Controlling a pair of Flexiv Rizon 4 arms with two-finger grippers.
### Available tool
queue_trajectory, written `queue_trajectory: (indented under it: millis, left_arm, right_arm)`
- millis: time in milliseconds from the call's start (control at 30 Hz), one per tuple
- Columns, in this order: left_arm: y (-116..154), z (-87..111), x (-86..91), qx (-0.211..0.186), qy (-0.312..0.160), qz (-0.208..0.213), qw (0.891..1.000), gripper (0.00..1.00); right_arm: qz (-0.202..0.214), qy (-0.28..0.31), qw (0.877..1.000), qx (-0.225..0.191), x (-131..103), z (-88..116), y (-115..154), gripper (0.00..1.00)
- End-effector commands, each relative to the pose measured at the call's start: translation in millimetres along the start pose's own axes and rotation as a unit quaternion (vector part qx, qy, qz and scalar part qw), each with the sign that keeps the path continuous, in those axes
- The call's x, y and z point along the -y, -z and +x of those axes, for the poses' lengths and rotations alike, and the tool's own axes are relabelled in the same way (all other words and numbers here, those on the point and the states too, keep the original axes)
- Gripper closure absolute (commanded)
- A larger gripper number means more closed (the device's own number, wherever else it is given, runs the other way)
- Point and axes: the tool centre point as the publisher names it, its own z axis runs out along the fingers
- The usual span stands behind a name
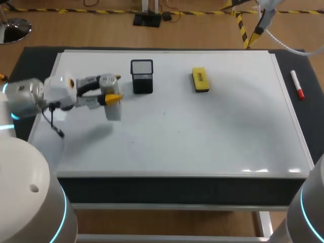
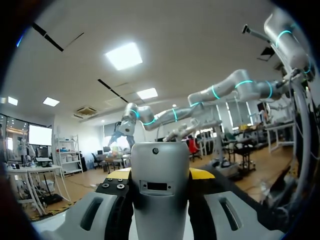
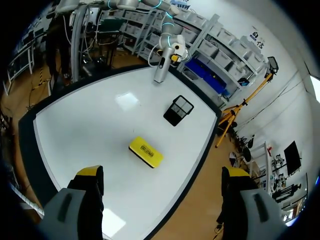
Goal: Pick up the inspection probe, press it on each red-marked spot on the whiteboard one by one, put down the probe, pick up the eraser, and wipe off all the red marks.
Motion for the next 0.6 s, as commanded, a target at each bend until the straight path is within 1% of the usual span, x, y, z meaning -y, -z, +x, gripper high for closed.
queue_trajectory:
  millis: [33, 100, 167, 233, 267, 333, 400, 533, 600]
  left_arm:
    - [-11.5, -29.4, 15.5, -0.02, 0.0, -0.009, 1.0, 1.0]
    - [-12.6, -41.8, 19.7, -0.029, 0.004, -0.001, 1.0, 1.0]
    - [-13.5, -55.0, 23.2, -0.027, 0.006, -0.004, 1.0, 1.0]
    - [-16.9, -64.9, 28.3, -0.032, 0.006, 0.005, 0.999, 1.0]
    - [-20.1, -70.0, 30.8, -0.036, 0.005, 0.002, 0.999, 1.0]
    - [-26.5, -79.2, 35.3, -0.043, 0.002, 0.013, 0.999, 1.0]
    - [-33.6, -88.8, 38.8, -0.05, 0.001, 0.015, 0.999, 1.0]
    - [-48.4, -107.8, 42.2, -0.063, 0.003, 0.041, 0.997, 1.0]
    - [-55.1, -115.8, 43.0, -0.066, 0.003, 0.041, 0.997, 1.0]
  right_arm:
    - [0.0, 0.001, 1.0, -0.004, 1.3, -1.3, 1.5, 0.0]
    - [0.0, 0.001, 1.0, -0.004, 1.3, -1.3, 1.5, 0.0]
    - [0.0, 0.001, 1.0, -0.004, 1.3, -1.3, 1.5, 0.0]
    - [0.0, 0.001, 1.0, -0.004, 1.3, -1.3, 1.5, 0.0]
    - [0.0, 0.001, 1.0, -0.004, 1.3, -1.3, 1.5, 0.0]
    - [0.0, 0.001, 1.0, -0.004, 1.3, -1.3, 1.5, 0.0]
    - [0.0, 0.001, 1.0, -0.004, 1.3, -1.3, 1.5, 0.0]
    - [0.0, 0.001, 1.0, -0.004, 1.3, -1.3, 1.5, 0.0]
    - [0.0, 0.001, 1.0, -0.004, 1.3, -1.3, 1.5, 0.0]
